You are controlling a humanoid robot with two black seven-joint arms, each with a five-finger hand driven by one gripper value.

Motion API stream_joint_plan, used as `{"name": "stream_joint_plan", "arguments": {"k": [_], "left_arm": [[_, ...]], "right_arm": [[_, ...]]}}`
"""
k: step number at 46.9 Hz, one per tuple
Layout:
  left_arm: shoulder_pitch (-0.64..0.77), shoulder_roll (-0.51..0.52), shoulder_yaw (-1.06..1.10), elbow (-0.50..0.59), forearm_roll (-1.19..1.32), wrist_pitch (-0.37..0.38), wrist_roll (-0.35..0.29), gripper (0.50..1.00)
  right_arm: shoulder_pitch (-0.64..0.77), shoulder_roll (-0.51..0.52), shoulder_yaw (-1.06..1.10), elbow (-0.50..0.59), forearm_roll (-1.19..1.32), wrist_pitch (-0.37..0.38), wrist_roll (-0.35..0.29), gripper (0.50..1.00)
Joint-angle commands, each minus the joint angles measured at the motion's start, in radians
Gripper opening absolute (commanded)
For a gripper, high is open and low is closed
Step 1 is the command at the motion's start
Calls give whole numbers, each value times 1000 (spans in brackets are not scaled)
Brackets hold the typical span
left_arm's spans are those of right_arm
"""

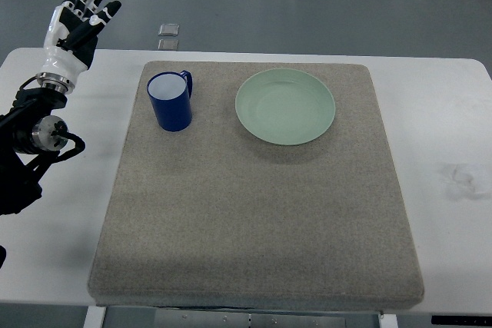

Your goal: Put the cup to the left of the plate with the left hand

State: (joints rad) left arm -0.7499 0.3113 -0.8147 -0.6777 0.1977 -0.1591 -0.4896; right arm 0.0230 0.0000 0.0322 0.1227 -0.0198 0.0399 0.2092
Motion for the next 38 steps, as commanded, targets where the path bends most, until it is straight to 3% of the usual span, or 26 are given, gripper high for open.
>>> {"name": "stream_joint_plan", "arguments": {"k": [1,9,20,38], "left_arm": [[0,-18,2,1,-40,1,14,988],[4,-51,2,33,-41,-28,3,988],[6,-61,0,102,-44,-148,-3,988],[-3,-63,-1,107,-47,-145,-3,992]], "right_arm": [[0,0,0,0,1,0,-1,932],[0,0,0,0,0,0,-1,932],[0,0,0,0,0,0,-1,932],[0,0,0,0,0,0,-1,932]]}}
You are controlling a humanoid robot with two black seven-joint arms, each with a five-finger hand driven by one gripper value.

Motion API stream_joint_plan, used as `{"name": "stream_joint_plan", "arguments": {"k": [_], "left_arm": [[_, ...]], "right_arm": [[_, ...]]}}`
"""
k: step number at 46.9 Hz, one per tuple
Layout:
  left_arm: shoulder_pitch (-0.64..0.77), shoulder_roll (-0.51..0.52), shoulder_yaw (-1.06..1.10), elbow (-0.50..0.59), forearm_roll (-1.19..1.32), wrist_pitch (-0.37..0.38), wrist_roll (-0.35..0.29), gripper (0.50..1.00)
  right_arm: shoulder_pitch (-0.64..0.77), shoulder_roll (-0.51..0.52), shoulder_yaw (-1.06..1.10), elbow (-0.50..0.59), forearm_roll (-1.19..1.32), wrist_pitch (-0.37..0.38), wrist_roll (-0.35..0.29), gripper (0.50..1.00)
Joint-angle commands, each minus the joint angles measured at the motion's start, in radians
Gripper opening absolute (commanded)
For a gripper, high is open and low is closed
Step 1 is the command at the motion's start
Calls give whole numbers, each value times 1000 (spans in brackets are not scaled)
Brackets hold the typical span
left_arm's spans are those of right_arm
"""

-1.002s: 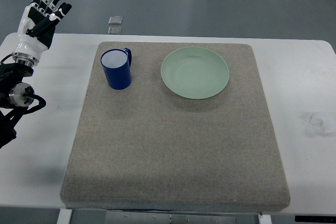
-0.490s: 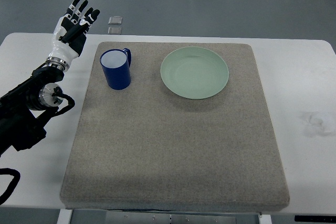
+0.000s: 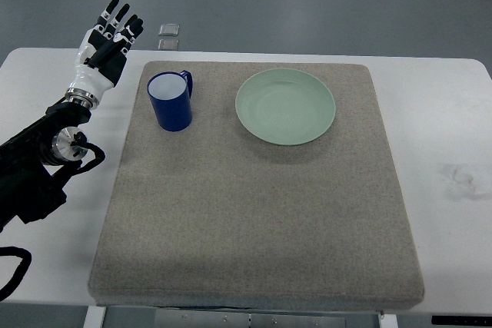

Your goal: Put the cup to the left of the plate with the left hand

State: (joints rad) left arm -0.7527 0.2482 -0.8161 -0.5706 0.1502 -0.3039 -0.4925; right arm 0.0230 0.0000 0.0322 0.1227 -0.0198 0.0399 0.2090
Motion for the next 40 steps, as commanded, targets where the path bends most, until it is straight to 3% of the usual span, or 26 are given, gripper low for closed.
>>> {"name": "stream_joint_plan", "arguments": {"k": [1,40], "left_arm": [[0,0,0,0,0,0,0,994],[-27,-44,3,-2,2,8,0,994]], "right_arm": [[0,0,0,0,0,0,1,932],[0,0,0,2,0,11,-2,932]]}}
